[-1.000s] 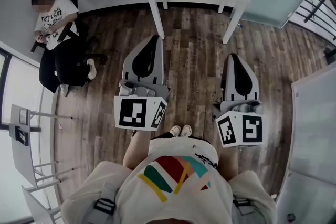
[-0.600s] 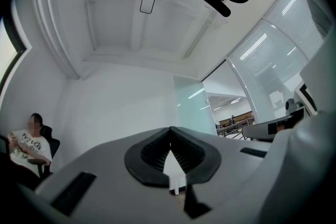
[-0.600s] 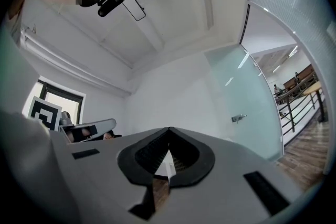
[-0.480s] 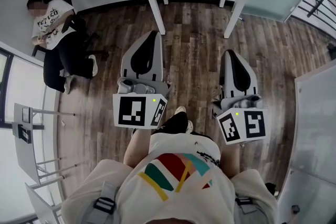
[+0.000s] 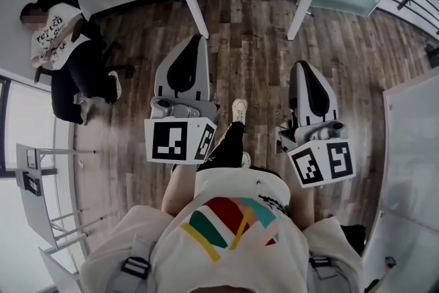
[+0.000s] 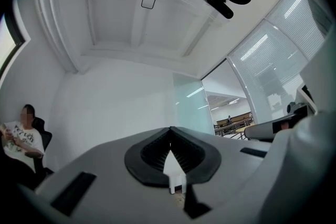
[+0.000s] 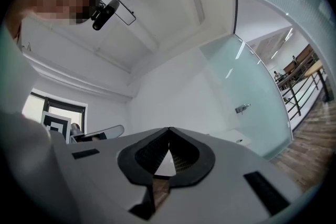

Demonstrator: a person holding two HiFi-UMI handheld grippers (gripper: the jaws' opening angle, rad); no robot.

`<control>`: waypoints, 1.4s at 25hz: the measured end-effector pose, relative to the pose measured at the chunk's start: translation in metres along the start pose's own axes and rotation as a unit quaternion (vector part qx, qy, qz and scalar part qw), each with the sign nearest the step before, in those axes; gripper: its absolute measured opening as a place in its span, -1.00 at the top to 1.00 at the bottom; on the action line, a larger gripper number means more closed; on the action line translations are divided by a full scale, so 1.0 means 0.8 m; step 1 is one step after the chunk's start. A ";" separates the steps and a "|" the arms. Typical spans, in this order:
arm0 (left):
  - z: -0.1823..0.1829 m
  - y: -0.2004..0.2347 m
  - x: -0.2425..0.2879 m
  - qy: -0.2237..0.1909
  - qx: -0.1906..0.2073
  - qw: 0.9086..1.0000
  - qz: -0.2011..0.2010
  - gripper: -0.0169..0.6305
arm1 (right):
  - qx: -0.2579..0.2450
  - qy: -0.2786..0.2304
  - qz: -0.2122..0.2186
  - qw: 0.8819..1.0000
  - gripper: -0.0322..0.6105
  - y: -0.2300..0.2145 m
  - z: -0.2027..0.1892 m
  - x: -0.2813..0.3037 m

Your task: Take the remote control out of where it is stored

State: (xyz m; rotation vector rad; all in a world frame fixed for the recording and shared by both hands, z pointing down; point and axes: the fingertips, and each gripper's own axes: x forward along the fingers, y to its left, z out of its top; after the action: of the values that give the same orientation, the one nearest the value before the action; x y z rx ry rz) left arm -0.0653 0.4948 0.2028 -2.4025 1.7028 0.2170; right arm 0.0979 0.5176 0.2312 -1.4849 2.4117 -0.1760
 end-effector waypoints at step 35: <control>-0.116 0.185 0.411 0.005 -0.042 0.999 -0.018 0.92 | -0.048 0.043 -0.043 0.997 0.89 -0.170 -0.029 0.408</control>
State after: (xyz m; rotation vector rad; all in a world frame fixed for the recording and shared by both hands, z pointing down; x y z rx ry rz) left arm -0.0954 0.1240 0.2080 -2.4957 1.6843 0.2763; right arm 0.0696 0.1639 0.2263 -1.6559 2.4565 -0.1468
